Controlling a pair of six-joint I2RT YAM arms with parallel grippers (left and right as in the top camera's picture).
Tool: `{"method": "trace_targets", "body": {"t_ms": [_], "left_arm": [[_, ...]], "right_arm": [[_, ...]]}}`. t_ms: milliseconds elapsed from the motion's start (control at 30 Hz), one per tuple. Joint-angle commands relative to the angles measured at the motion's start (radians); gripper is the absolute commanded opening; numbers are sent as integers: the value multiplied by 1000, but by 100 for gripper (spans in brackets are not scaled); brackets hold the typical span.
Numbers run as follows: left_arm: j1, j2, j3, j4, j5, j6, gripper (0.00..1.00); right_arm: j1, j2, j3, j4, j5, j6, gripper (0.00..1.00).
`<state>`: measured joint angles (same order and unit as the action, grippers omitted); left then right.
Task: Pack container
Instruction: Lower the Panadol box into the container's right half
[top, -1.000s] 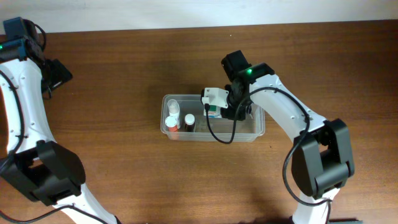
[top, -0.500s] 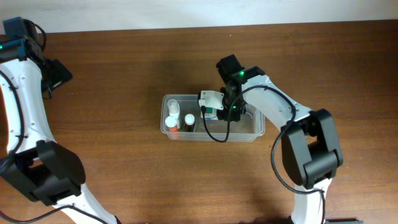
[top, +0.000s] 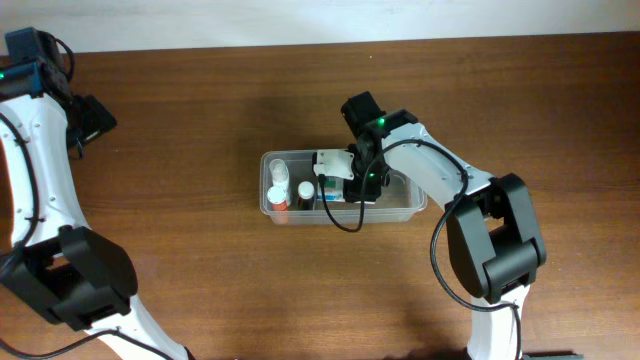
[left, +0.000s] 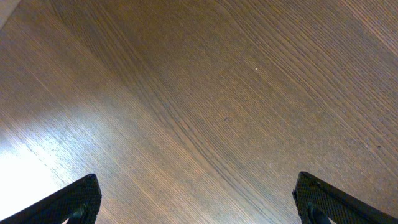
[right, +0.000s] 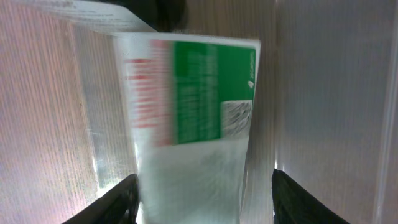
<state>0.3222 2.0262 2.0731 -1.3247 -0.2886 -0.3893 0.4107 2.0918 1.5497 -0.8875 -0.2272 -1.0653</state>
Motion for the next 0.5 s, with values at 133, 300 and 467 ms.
{"method": "trace_targets", "body": {"t_ms": [133,300,467], "left_arm": [[3,6,13,0,-6,1,99],[2,6,13,0,-7,1,99],[2,6,13,0,-6,1,99]], "right_arm": [[9,2,-6,6,-16,8,60],[9,2,-6,10,-16,31,61],[9,2,-6,23,-14,60,66]]}}
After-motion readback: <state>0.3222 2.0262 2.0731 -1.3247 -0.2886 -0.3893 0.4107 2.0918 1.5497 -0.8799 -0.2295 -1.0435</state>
